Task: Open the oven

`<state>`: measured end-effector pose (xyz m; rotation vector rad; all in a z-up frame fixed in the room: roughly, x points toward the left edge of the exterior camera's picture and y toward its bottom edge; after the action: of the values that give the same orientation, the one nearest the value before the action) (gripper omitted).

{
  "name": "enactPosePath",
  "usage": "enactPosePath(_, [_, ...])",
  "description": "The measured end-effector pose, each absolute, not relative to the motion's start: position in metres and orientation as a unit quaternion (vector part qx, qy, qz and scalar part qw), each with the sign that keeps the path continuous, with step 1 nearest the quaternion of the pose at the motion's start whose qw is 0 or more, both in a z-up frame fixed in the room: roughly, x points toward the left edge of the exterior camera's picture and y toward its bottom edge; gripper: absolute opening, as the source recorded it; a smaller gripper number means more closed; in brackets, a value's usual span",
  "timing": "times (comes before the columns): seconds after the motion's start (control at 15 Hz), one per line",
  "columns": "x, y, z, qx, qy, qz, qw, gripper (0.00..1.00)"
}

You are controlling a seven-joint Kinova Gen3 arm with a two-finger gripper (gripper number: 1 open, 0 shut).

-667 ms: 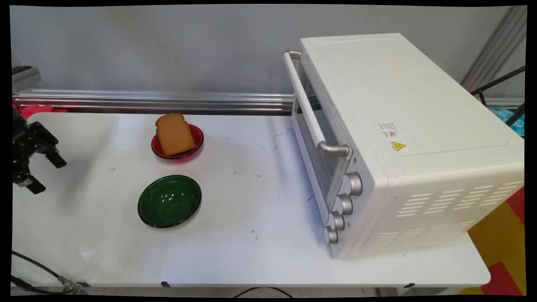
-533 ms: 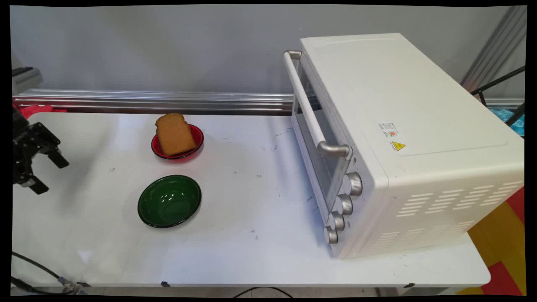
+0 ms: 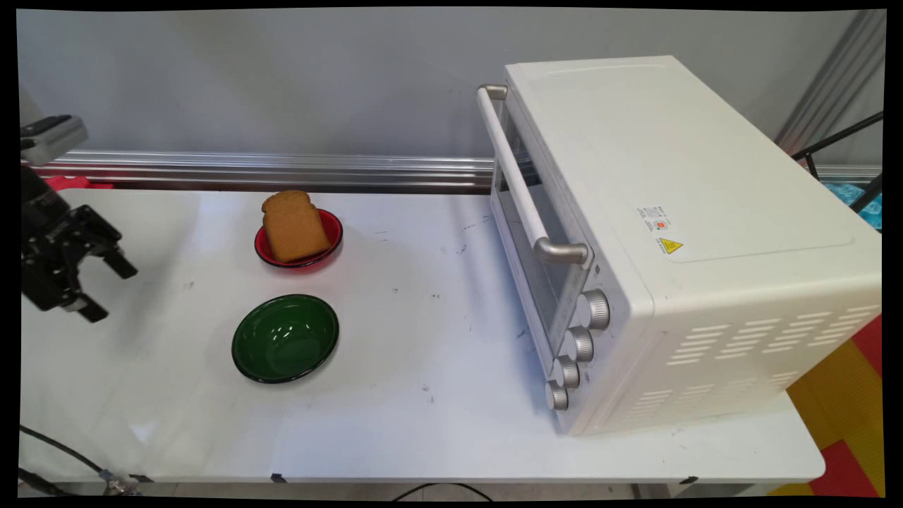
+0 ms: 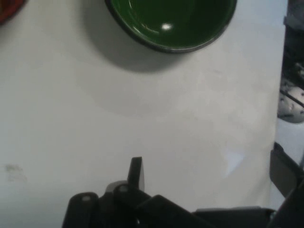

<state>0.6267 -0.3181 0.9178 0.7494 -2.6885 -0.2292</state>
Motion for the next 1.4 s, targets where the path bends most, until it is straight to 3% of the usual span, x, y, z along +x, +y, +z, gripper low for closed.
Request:
enactPosePath(0.6, [0.539, -0.395, 0.951, 0.255, -0.932, -0.006, 0.256, 1.0])
enactPosePath(1.4, [0.42, -0.481, 1.032, 0.233, -0.911, 0.072, 0.334, 1.0])
